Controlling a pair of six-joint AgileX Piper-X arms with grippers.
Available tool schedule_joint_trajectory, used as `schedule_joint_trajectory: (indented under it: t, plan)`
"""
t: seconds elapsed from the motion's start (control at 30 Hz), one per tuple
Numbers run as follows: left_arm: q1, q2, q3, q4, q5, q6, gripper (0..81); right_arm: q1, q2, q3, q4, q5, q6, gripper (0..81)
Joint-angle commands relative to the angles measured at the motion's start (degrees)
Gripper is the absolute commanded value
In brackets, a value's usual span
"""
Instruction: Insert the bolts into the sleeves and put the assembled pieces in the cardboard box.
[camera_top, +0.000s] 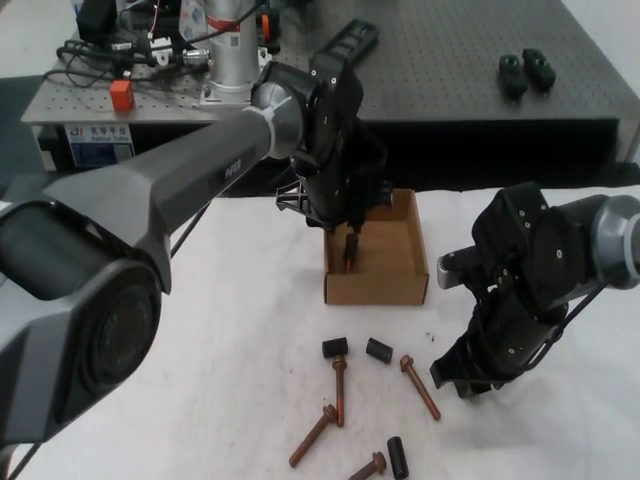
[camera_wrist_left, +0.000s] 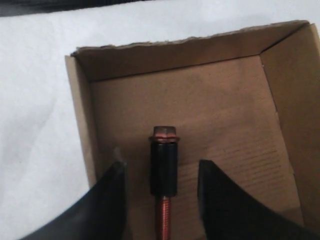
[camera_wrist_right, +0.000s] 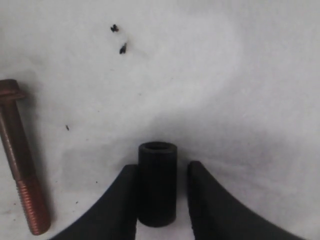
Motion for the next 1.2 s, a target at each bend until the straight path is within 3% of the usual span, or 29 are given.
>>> schedule_joint_trajectory:
  t: [0.0,0.07,0.1,0.37,0.5,0.7,0.93,1.17]
  plan:
    - [0.0,-1.1,-0.8,-0.4,1.7,-0.6,33.8,-0.1,0.9,-0.5,-0.8,0.0,-1.3,16.5]
    - [0.0,-2.2,-0.8,-0.4,2.9,-0.6,33.8,-0.1,0.9,-0.5,-0.8,0.0,-1.8,4.1]
    - [0.0,-2.8,-0.8,-0.4,3.1,-0.6,33.8,-0.1,0.9,-0.5,-0.8,0.0,-1.7,2.4]
    - [0.0,-14.6,-0.7,5.0,2.4,7.9,33.8,-1.7,-4.4,-0.3,1.2,-0.7,-1.1,2.2]
    - [-0.6,-19.7,1.2,11.3,0.8,10.6,33.8,-3.5,-14.3,2.5,1.4,-4.0,1.4,2.2]
    - [-4.1,-26.1,14.1,12.5,-3.4,11.6,33.9,-5.3,-32.5,11.8,3.7,-4.7,6.8,2.2]
    - [-8.6,-23.9,24.8,5.8,-3.6,7.7,33.9,-5.3,-49.3,18.8,7.5,-5.4,10.7,2.2]
    - [-9.4,-17.5,25.4,10.0,-3.0,3.7,33.9,-5.3,-53.9,19.7,9.5,-5.4,11.3,2.2]
